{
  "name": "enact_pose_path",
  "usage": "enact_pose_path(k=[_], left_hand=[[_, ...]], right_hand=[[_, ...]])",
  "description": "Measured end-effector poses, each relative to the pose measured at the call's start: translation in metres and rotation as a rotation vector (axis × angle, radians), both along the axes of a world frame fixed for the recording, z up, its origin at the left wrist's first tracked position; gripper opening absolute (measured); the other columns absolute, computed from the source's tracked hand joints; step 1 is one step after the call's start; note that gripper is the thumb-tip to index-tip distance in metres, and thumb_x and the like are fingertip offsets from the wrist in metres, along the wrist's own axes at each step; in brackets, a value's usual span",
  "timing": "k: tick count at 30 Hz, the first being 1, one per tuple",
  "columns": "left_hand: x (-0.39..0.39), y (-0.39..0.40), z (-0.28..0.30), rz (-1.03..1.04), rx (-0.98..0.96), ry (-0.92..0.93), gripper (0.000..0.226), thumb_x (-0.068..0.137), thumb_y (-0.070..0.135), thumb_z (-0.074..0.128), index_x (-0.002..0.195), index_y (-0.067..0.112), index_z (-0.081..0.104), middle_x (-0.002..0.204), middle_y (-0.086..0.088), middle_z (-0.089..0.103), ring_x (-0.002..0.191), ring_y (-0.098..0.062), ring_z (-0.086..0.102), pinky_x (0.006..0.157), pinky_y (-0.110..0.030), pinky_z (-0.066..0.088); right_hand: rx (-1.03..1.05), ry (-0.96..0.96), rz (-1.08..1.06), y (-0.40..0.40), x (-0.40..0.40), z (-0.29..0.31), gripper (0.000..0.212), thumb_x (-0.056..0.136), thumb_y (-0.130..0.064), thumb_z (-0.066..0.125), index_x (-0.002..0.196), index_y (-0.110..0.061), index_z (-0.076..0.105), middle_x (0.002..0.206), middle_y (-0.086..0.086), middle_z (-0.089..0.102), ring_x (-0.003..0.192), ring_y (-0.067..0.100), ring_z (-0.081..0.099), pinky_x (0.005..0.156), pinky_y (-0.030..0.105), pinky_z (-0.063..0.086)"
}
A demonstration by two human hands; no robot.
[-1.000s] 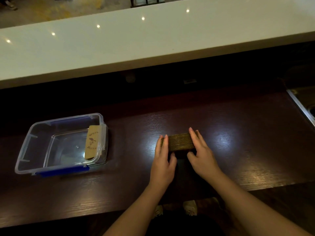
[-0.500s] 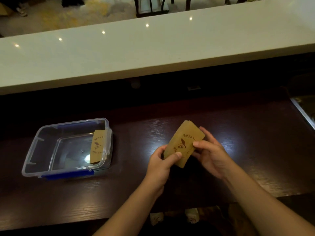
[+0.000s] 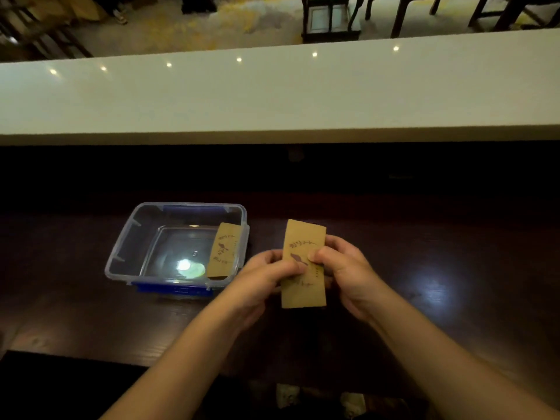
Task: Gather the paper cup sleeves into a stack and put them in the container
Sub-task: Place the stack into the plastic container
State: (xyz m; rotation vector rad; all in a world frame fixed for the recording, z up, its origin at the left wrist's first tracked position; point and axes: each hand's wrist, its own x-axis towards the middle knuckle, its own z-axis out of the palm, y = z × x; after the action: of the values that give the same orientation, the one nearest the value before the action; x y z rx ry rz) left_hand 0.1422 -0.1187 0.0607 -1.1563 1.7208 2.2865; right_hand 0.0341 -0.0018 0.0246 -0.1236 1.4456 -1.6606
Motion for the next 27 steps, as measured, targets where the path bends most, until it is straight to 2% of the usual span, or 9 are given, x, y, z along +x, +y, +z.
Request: enact_pose_path(k=[3,6,8,10,12,14,18,23,27], left_hand=[[0.016,-0.028,0.012,0.073,-0.097,0.016,0.022,0.082,0.007,0.065,0.104,0.011,0.065,0.093,-0.005,0.075,0.089,-0.020,0.070,0.080,-0.040,0.056],[0.036,-0.064,0.020,0.154,-0.176,0.052,0.019,0.084,0.001,0.059,0.099,0.010,0.066,0.088,-0.007,0.074,0.077,-0.017,0.071,0.065,-0.032,0.058],[0.049,-0.097,0.024,0.193,-0.263,0.028,0.019,0.085,0.002,0.059,0.100,0.012,0.064,0.094,-0.007,0.072,0.082,-0.018,0.070,0.066,-0.031,0.058],[0.062,-0.132,0.022,0.209,-0.303,-0.042,0.021,0.087,0.005,0.057,0.107,0.009,0.061,0.100,-0.011,0.069,0.088,-0.021,0.067,0.072,-0.033,0.055],[0.070,-0.162,0.014,0.179,-0.323,-0.154,0.030,0.088,0.007,0.058,0.118,0.004,0.057,0.106,-0.014,0.067,0.093,-0.024,0.065,0.073,-0.032,0.052],[0.074,-0.184,0.004,0.131,-0.344,-0.249,0.037,0.087,0.009,0.061,0.122,0.002,0.052,0.107,-0.015,0.066,0.093,-0.024,0.065,0.069,-0.031,0.051],[0.071,-0.208,-0.021,0.092,-0.297,-0.369,0.047,0.084,0.012,0.066,0.126,0.003,0.047,0.110,-0.018,0.065,0.093,-0.027,0.066,0.067,-0.033,0.053],[0.063,-0.212,-0.043,-0.064,-0.186,-0.469,0.036,0.085,0.017,0.065,0.118,0.009,0.056,0.112,-0.014,0.067,0.104,-0.030,0.064,0.098,-0.048,0.049],[0.054,-0.214,-0.048,-0.074,-0.125,-0.446,0.031,0.086,0.017,0.063,0.116,0.010,0.057,0.115,-0.015,0.065,0.106,-0.032,0.063,0.097,-0.051,0.049]], right_hand=[[-0.062,0.004,0.079,-0.035,0.010,0.011,0.042,0.083,-0.010,0.066,0.124,-0.014,0.058,0.103,0.005,0.076,0.089,0.018,0.074,0.067,0.032,0.060],[-0.095,-0.045,0.149,-0.065,0.019,0.017,0.060,0.076,-0.034,0.073,0.130,-0.022,0.051,0.109,0.006,0.073,0.096,0.021,0.072,0.077,0.038,0.059],[0.028,0.047,0.147,-0.083,0.026,0.017,0.068,0.075,-0.048,0.070,0.134,-0.023,0.047,0.097,-0.001,0.071,0.082,0.013,0.071,0.064,0.029,0.056],[0.231,0.238,0.138,-0.098,0.031,0.009,0.071,0.079,-0.052,0.064,0.140,-0.019,0.045,0.102,-0.001,0.066,0.078,0.015,0.068,0.060,0.030,0.056],[0.412,0.404,0.180,-0.111,0.036,0.001,0.077,0.078,-0.056,0.060,0.142,-0.018,0.041,0.119,0.005,0.063,0.092,0.025,0.068,0.075,0.042,0.059],[0.477,0.449,0.244,-0.122,0.043,-0.003,0.079,0.075,-0.058,0.061,0.138,-0.015,0.044,0.116,0.004,0.061,0.098,0.031,0.066,0.082,0.049,0.058],[0.463,0.452,0.295,-0.138,0.048,-0.015,0.029,0.083,-0.037,0.065,0.109,-0.026,0.057,0.109,0.001,0.069,0.095,0.024,0.068,0.078,0.049,0.060],[0.431,0.443,0.256,-0.136,0.046,-0.020,0.026,0.087,-0.019,0.061,0.113,-0.021,0.062,0.108,0.005,0.072,0.094,0.025,0.070,0.076,0.047,0.061],[0.368,0.340,0.205,-0.126,0.038,-0.022,0.029,0.089,-0.014,0.062,0.117,-0.018,0.060,0.109,0.009,0.072,0.097,0.026,0.071,0.080,0.047,0.060]])
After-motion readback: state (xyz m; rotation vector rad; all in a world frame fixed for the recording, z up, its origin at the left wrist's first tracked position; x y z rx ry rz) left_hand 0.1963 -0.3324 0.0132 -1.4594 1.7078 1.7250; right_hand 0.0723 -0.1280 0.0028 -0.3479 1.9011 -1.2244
